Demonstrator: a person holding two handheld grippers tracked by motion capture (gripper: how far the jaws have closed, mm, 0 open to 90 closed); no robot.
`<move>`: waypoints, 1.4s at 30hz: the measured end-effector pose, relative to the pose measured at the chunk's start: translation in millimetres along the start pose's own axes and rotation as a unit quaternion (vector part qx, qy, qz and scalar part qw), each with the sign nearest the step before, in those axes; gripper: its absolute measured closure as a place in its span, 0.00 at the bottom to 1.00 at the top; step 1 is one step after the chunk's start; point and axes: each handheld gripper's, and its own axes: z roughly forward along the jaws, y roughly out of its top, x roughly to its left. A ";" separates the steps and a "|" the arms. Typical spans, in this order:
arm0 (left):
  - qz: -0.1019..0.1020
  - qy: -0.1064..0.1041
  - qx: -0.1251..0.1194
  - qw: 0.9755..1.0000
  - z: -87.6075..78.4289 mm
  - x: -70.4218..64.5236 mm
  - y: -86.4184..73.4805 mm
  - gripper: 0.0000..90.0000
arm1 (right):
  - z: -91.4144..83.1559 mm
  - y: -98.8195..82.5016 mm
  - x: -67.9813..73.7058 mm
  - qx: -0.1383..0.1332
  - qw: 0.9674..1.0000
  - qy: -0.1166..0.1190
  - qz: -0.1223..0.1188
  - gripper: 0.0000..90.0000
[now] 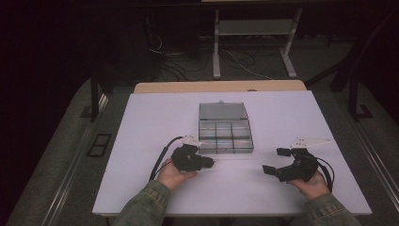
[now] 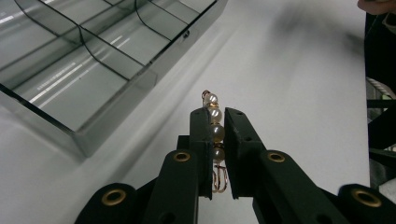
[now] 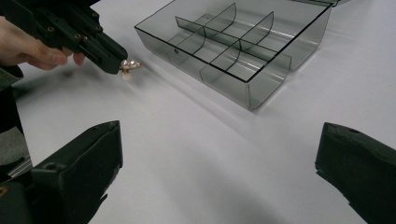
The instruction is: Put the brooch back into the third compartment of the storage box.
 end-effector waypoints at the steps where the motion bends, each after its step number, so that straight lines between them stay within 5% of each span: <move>1: 0.002 0.000 -0.002 1.000 -0.8 -0.1 1.6 0.90 | -0.1 0.0 0.5 0.002 1.000 0.001 0.002 0.01; 42: 0.040 0.004 -0.041 0.998 -4.6 2.0 65.1 0.90 | -2.7 0.0 -0.8 -0.005 1.000 0.001 0.005 0.01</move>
